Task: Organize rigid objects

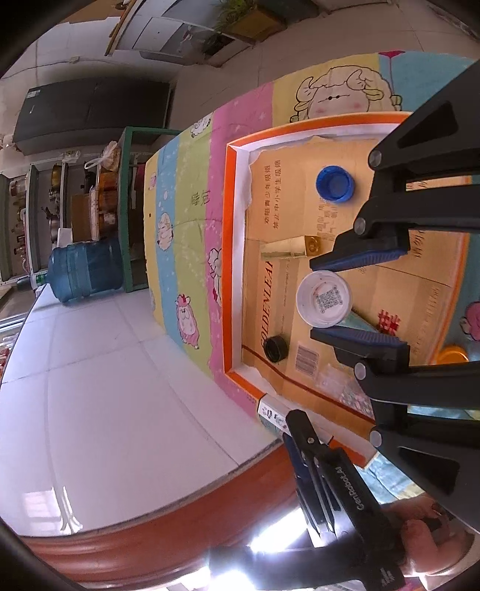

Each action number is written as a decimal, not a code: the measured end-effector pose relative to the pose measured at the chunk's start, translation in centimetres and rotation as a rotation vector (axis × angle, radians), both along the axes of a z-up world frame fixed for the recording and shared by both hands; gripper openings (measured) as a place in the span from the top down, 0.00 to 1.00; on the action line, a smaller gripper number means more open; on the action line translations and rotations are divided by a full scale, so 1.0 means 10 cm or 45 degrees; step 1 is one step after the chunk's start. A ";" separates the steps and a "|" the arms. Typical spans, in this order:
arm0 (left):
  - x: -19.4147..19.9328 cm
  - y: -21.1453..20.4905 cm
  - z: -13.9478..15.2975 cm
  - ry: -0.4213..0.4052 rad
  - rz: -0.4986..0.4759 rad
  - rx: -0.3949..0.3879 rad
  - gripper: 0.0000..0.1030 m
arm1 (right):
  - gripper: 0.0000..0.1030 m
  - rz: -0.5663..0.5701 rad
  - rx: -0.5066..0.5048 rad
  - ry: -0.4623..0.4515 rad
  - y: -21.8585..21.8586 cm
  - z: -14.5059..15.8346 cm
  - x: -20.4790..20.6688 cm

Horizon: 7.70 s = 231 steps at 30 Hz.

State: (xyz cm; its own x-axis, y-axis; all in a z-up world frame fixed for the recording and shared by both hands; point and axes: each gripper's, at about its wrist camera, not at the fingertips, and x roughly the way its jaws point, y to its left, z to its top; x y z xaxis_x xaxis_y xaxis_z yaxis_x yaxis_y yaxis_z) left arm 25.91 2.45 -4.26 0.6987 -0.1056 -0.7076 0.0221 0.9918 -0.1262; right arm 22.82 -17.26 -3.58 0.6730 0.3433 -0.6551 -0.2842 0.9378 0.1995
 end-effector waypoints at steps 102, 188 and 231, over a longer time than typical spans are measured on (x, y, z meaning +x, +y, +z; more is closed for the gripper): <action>-0.63 -0.03 0.33 -0.173 -0.045 -0.021 0.55 | 0.46 -0.117 -0.143 0.032 -0.08 -0.05 -0.32; -1.33 -0.52 -0.17 0.057 -0.290 -0.078 0.55 | 0.71 -0.105 -0.306 0.092 0.15 -0.48 -1.22; -0.98 -0.89 0.05 -0.006 -0.338 -0.047 0.70 | 0.70 -0.171 -0.114 0.015 -0.42 -0.15 -1.24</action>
